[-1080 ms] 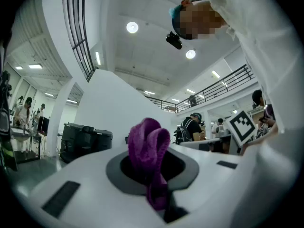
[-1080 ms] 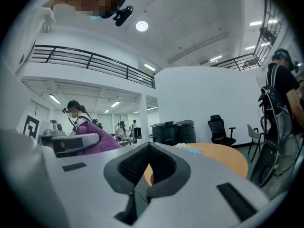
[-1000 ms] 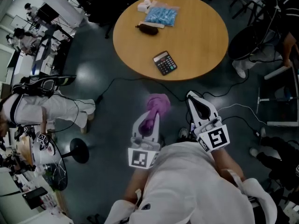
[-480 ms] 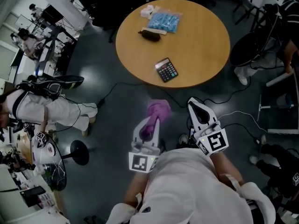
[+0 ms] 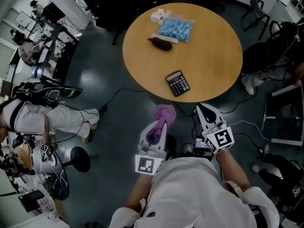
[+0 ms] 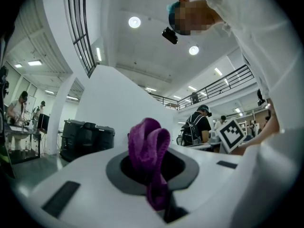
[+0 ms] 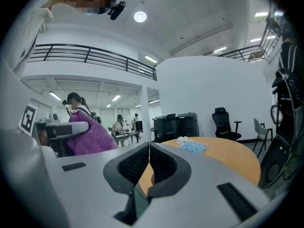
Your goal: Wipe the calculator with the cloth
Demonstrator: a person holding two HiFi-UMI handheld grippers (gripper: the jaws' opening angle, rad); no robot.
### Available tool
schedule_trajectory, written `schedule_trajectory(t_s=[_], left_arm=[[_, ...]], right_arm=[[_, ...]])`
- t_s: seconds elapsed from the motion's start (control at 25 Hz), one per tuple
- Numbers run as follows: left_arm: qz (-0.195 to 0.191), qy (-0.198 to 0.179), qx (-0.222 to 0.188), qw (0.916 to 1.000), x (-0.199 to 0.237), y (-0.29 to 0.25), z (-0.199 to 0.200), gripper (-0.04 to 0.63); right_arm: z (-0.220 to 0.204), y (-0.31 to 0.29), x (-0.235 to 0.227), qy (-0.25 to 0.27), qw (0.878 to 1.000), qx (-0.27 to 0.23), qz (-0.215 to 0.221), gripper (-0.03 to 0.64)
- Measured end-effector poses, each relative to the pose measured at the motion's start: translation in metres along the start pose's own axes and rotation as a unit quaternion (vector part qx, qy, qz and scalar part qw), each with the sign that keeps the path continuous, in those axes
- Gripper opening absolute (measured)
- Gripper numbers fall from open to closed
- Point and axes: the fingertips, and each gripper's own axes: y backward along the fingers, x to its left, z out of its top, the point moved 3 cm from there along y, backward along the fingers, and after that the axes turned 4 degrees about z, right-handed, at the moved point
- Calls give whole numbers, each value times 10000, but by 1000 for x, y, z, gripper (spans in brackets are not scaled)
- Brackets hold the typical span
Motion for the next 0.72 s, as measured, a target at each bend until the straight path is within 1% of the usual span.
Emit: schedule_trajectory(t_s=[0.16, 0.28, 0.4, 0.48, 0.56, 0.6, 0.64, 0.68, 0.72], left_arm=[[-252, 99, 38, 9996, 34, -37, -2, 51], [-430, 163, 101, 9989, 57, -63, 0, 51], [-547, 182, 190, 9982, 76, -82, 2, 51], [-560, 170, 249, 9980, 86, -93, -1, 51], [-525, 180, 303, 9980, 93, -105, -6, 51], [-492, 198, 342, 9980, 95, -109, -9, 51], [-455, 216, 381, 9980, 98, -113, -12, 51], [-419, 236, 425, 9979, 99, -116, -16, 51], [-393, 245, 470, 9978, 101, -118, -19, 51]], right_arm=[[-24, -52, -24, -28, 9992, 391, -101, 18], [-34, -87, -43, 60, 9975, 700, 3, 18], [-47, -120, -66, 169, 9949, 966, 250, 18], [-62, -145, -85, 152, 9906, 1227, 579, 20], [-83, -171, -105, 167, 9817, 1618, 989, 21], [-94, -183, -113, 182, 9750, 1842, 1229, 31], [-106, -195, -121, 184, 9665, 2074, 1499, 63], [-118, -207, -127, 180, 9563, 2312, 1781, 128], [-131, -219, -133, 185, 9449, 2546, 2048, 169]])
